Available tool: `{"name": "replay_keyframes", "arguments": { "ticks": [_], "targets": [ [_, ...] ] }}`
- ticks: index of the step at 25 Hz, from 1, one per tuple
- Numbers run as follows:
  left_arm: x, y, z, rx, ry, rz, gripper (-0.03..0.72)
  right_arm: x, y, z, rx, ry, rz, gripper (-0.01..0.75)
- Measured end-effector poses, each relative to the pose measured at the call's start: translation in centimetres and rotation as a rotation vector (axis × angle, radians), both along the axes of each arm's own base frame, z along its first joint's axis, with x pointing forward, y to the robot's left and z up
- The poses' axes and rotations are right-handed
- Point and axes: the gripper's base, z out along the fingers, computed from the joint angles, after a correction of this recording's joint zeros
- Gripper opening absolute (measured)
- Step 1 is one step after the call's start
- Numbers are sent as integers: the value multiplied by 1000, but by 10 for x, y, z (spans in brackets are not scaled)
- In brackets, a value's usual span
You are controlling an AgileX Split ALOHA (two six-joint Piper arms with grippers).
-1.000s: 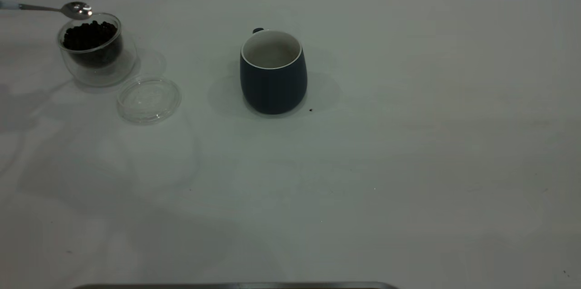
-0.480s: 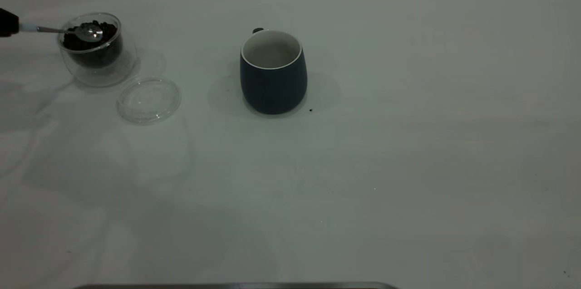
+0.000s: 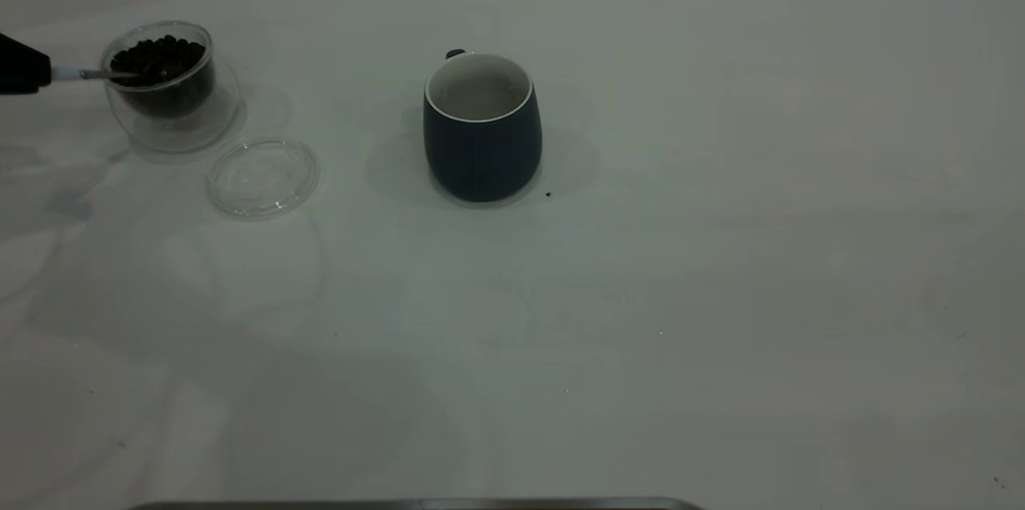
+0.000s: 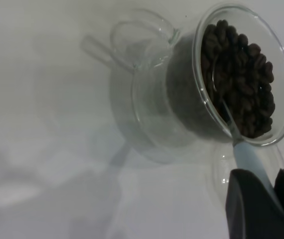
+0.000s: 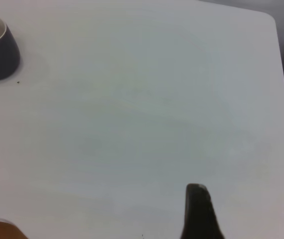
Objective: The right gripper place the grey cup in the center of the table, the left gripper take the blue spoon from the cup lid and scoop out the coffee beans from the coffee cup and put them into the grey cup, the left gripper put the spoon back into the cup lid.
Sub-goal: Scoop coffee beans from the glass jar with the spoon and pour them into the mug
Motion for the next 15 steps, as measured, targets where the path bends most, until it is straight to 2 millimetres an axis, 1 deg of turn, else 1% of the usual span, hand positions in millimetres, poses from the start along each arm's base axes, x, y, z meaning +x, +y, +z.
{"name": "replay_keyframes", "arguments": {
  "ticks": [10, 13, 15],
  "targets": [
    [0, 0, 2, -125, 77, 119, 130, 0, 0, 0, 0, 0, 0, 461],
    [-3, 7, 4, -183, 99, 168, 130, 0, 0, 0, 0, 0, 0, 461],
    [-7, 16, 5, -224, 111, 208, 130, 0, 0, 0, 0, 0, 0, 461]
  ]
}}
